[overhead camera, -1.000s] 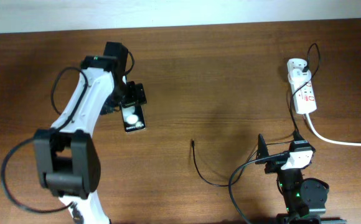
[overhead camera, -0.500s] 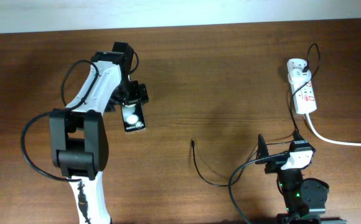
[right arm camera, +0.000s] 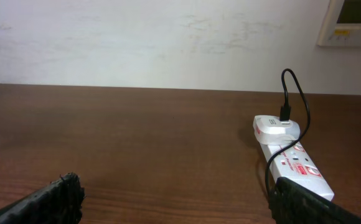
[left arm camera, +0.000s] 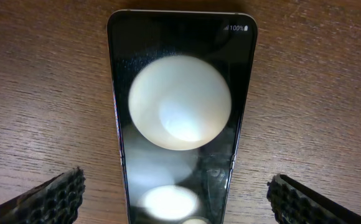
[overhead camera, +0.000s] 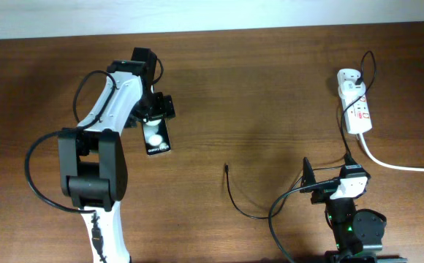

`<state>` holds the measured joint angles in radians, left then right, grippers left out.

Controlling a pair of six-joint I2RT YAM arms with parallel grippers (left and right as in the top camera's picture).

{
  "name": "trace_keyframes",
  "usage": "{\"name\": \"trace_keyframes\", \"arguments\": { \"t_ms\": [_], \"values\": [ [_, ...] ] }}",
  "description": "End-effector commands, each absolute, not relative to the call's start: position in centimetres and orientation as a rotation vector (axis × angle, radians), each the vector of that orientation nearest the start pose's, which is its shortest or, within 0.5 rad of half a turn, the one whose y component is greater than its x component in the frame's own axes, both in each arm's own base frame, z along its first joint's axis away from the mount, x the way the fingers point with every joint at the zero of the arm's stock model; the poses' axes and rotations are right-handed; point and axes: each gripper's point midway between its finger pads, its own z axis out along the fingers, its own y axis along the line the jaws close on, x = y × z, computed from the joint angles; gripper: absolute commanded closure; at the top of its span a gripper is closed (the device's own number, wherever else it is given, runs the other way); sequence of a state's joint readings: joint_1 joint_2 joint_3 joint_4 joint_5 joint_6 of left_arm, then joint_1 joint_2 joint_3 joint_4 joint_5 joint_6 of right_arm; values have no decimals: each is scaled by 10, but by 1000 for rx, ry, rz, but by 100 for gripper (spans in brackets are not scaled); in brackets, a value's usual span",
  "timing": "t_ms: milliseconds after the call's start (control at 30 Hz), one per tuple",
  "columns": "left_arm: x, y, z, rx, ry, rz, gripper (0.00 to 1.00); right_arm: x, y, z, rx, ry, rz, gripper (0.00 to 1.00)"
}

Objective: Plug charger to phone and switch on socket
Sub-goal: 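Lower the left gripper and grasp the phone by its bottom edge, then lift the phone with the left gripper and tilt it upright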

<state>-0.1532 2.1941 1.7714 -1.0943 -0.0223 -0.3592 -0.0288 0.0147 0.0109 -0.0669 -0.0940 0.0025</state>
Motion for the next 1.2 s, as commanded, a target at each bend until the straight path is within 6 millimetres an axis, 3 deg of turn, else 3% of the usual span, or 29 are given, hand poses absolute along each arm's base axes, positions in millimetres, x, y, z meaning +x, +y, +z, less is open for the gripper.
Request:
{"name": "trace_keyframes", "arguments": {
  "t_ms": [0,300,467,833,1167],
  "values": [
    [435,-66,34,-287,3068,1,1,246,11,157,-52,1643,65,1],
    [433,-66,25,-288,3076,5,1,246,11,157,-52,1643,65,1],
    [427,-65,3,-293,3130,25,1,246,11,157,-52,1643,65,1],
    [433,-66,1,-290,3109,17,1,246,11,157,-52,1643,65,1],
    [423,-76,-4,-248,3138,30,1,246,11,157,-52,1643,65,1]
  ]
}}
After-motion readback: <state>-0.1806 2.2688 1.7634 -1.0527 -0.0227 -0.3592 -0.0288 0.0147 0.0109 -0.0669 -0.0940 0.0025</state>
